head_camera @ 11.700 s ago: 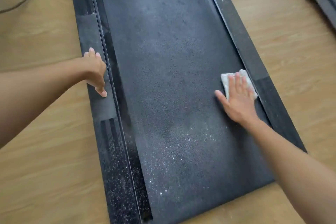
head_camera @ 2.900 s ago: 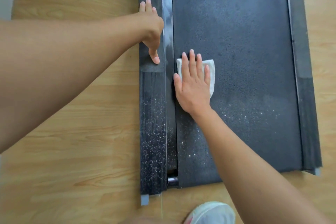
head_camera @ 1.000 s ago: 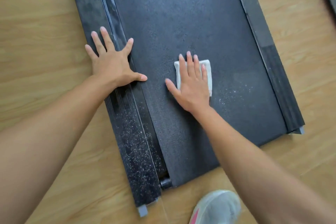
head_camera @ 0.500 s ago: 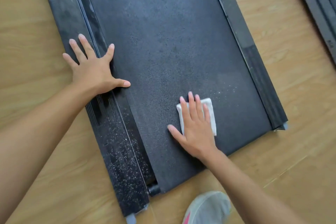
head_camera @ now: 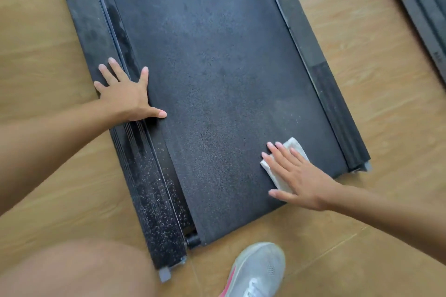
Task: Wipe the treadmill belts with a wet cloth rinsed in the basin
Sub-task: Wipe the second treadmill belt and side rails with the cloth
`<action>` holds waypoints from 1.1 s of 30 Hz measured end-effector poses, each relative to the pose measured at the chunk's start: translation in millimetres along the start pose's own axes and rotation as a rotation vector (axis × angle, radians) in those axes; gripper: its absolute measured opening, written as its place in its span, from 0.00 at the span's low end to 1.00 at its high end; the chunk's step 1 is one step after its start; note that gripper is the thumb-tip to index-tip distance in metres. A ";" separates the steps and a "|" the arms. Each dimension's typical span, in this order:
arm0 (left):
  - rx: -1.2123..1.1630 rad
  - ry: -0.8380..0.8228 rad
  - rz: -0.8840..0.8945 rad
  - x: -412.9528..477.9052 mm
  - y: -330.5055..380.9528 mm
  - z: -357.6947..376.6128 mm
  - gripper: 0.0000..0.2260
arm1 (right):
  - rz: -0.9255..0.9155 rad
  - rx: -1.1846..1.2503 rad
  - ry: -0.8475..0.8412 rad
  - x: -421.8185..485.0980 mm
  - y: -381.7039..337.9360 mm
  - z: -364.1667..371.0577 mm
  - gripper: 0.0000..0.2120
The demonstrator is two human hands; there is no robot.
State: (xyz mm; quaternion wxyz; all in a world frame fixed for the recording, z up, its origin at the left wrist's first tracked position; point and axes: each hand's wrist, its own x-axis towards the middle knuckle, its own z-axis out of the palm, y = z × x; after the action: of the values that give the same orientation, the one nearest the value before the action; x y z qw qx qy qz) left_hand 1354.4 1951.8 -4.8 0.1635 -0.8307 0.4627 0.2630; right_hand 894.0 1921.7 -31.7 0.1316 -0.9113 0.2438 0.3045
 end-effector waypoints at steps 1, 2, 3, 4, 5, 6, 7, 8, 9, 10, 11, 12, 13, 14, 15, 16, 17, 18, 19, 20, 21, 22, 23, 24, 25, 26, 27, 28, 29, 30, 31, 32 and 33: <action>0.015 -0.018 0.002 -0.9 -0.2 -1.1 0.61 | -0.015 0.001 -0.009 -17.0 1.1 11.8 0.42; 0.031 -0.031 0.000 -1.2 0.1 -2.1 0.61 | -0.019 0.010 0.017 -29.6 -2.3 24.6 0.42; 0.042 -0.041 -0.004 -0.4 -0.2 -2.4 0.61 | -0.003 0.014 0.054 -36.9 -10.5 35.7 0.42; 0.047 -0.046 -0.002 1.0 1.2 -2.8 0.61 | 0.037 0.023 0.083 -39.8 -20.2 45.5 0.42; 0.048 -0.043 0.002 1.8 2.6 -2.5 0.61 | 0.081 0.048 0.105 -37.2 -29.0 53.2 0.43; 0.052 -0.031 0.004 2.4 3.2 -1.9 0.61 | 0.118 0.076 0.118 -29.2 -35.0 57.7 0.44; 0.058 -0.019 0.006 3.1 3.2 -0.1 0.61 | 0.119 0.088 0.137 -18.1 -36.6 57.9 0.46; 0.067 -0.011 0.006 3.8 2.8 1.8 0.61 | 0.087 0.073 0.170 -4.4 -33.1 51.8 0.46; 0.075 -0.011 0.006 4.9 2.6 2.7 0.61 | 0.036 0.046 0.206 11.1 -26.7 42.8 0.46; 0.081 -0.014 0.005 5.4 2.8 2.4 0.61 | -0.004 0.025 0.238 27.5 -20.8 31.4 0.45; 0.085 -0.015 0.007 6.2 3.4 1.1 0.61 | -0.005 0.028 0.262 43.6 -16.1 19.0 0.44; 0.090 -0.018 0.008 6.6 3.8 0.2 0.61 | 0.030 0.057 0.285 59.2 -12.8 7.7 0.44; 0.100 -0.020 0.006 6.5 3.8 0.5 0.61 | 0.083 0.095 0.320 74.5 -10.8 -3.4 0.43; 0.115 -0.023 0.004 6.9 3.5 0.8 0.61 | 0.133 0.127 0.361 90.5 -7.8 -15.0 0.43; 0.129 -0.030 0.006 7.9 3.5 0.5 0.61 | 0.173 0.153 0.397 107.5 -1.5 -27.0 0.43; 0.135 -0.041 0.011 9.3 3.8 -0.2 0.61 | 0.198 0.171 0.417 124.7 8.6 -39.8 0.43; 0.141 -0.048 0.012 10.0 3.7 -0.7 0.61 | 0.228 0.183 0.430 142.8 21.4 -54.0 0.44; 0.152 -0.051 0.009 10.7 3.8 -1.4 0.61 | 0.280 0.203 0.454 162.7 36.8 -71.2 0.44; 0.173 -0.056 0.004 11.8 4.5 -0.9 0.61 | 0.337 0.245 0.469 181.5 53.0 -91.7 0.45; 0.192 -0.068 -0.002 13.6 5.0 0.9 0.61 | 0.387 0.284 0.477 197.5 67.2 -110.3 0.45; 0.205 -0.078 -0.005 15.1 4.7 2.1 0.61 | 0.414 0.311 0.474 208.1 77.9 -121.5 0.46; 0.208 -0.081 -0.014 14.8 3.0 2.0 0.61 | 0.408 0.319 0.466 213.6 85.3 -124.5 0.46; 0.211 -0.076 -0.014 14.8 2.3 -0.1 0.61 | 0.391 0.318 0.462 209.0 88.0 -120.1 0.45; 0.209 -0.081 -0.001 15.5 3.7 -1.0 0.62 | 0.382 0.316 0.468 189.5 85.3 -107.2 0.44; 0.203 -0.094 0.008 15.4 4.2 -0.1 0.62 | 0.384 0.320 0.467 160.7 77.5 -85.9 0.44; 0.200 -0.100 0.011 15.4 2.9 0.8 0.62 | 0.397 0.319 0.466 127.0 66.3 -57.7 0.43; 0.205 -0.092 0.013 16.1 1.4 0.9 0.62 | 0.413 0.315 0.462 90.1 51.4 -25.0 0.43; 0.204 -0.082 0.014 16.9 0.1 0.8 0.61 | 0.423 0.311 0.456 52.2 34.1 6.8 0.43; 0.197 -0.086 0.018 16.8 -0.2 1.6 0.61 | 0.423 0.302 0.434 15.9 16.4 36.3 0.42; 0.199 -0.094 0.027 16.2 0.4 2.9 0.60 | 0.430 0.295 0.401 -14.5 -0.5 60.3 0.42; 0.211 -0.094 0.037 15.9 1.2 2.7 0.60 | 0.453 0.318 0.369 -32.2 -11.4 73.9 0.42; 0.224 -0.092 0.038 16.6 1.9 1.9 0.60 | 0.484 0.342 0.368 -33.3 -12.8 76.7 0.42; 0.221 -0.094 0.034 17.3 1.1 1.6 0.60 | 0.511 0.348 0.387 -21.6 -7.2 71.7 0.42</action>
State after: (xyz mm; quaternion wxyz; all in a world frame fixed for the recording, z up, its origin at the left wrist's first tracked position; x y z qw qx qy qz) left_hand 1360.5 1940.3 -16.3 0.2711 -0.7863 0.4949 0.2517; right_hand 847.5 1963.5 -73.6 0.1560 -0.8257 0.5322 0.1035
